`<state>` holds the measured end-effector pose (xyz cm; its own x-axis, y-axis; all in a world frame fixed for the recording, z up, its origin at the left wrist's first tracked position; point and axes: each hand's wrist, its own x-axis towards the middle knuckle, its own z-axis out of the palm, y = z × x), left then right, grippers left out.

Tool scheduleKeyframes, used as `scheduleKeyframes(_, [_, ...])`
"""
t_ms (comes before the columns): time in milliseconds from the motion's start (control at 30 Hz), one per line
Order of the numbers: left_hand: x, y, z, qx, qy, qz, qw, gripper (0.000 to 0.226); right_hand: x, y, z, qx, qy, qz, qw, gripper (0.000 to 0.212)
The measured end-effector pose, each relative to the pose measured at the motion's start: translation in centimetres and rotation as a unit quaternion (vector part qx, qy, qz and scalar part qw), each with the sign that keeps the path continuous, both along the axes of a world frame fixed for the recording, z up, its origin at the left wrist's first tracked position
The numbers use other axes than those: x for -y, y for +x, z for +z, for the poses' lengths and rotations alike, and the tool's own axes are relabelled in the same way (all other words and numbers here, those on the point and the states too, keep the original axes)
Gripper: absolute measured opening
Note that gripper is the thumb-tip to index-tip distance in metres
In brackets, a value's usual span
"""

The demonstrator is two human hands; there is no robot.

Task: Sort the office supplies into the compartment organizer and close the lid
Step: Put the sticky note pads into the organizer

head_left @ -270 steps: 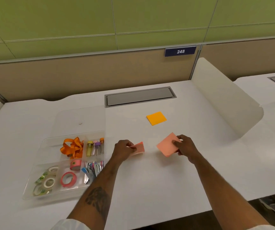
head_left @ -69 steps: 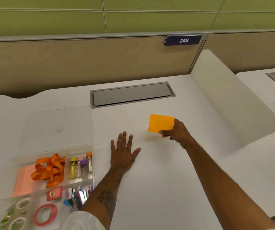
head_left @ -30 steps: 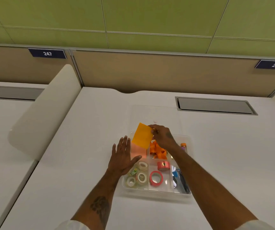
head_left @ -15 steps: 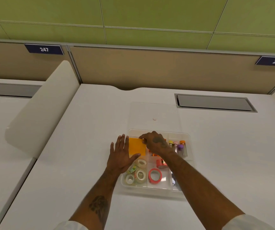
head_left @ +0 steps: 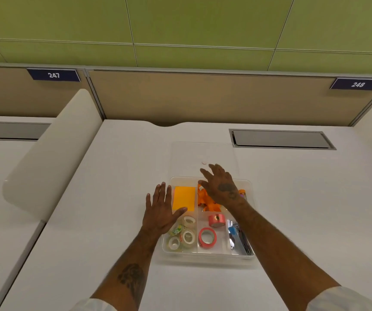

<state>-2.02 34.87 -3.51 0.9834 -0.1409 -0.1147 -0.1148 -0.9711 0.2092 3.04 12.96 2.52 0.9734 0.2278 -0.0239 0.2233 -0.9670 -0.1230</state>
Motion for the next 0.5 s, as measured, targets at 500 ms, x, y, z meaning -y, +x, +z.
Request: scheduleKeyframes(500, [0.6,6.0,4.1,0.114,0.087,-0.041,0.989,0.096,6.5,1.6,0.8,0.039,-0.060,-0.077,0.994,0.092])
